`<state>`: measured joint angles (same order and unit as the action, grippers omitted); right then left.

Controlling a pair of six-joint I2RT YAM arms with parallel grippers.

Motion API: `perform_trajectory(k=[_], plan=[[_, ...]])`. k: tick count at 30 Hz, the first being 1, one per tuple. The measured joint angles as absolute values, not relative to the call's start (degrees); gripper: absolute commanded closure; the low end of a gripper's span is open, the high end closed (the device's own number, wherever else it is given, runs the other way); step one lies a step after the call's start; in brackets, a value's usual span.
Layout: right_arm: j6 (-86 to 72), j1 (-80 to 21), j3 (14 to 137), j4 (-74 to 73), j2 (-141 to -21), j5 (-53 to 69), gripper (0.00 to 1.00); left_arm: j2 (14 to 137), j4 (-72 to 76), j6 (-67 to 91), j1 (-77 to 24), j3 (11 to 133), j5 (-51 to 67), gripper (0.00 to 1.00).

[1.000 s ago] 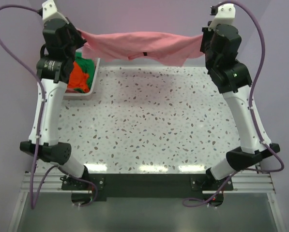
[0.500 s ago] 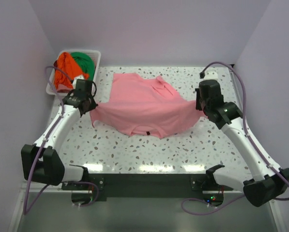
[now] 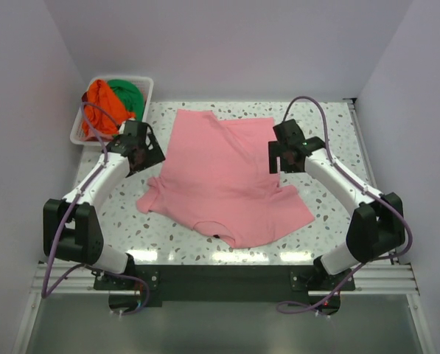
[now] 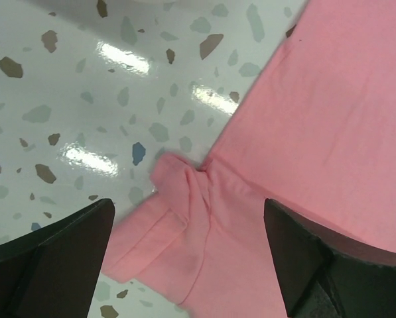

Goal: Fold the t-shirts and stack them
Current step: Flatten the tshirt out

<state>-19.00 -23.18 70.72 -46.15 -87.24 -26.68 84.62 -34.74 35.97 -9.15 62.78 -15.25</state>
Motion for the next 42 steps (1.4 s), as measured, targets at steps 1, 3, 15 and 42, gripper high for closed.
perform_trajectory(k=[1, 3, 15, 42], plan=[[-18.7, -23.1, 70.7, -44.8, -87.3, -24.6, 0.01, 84.6, -34.1, 36.0, -9.3, 62.8, -14.4, 0.00], [-17.8, -23.1, 70.7, -41.8, -87.6, -20.1, 0.02, 84.6, -32.9, 36.0, -10.5, 62.6, -13.4, 0.00], [-15.9, -31.4, 71.1, -31.3, -96.8, -4.9, 0.01, 83.1, -30.7, 38.4, -19.6, 52.3, -9.3, 0.00], [-12.4, -73.5, 72.9, -22.7, -109.9, -9.2, 0.24, 76.9, -30.8, 47.8, -9.6, 36.8, -14.4, 0.45]])
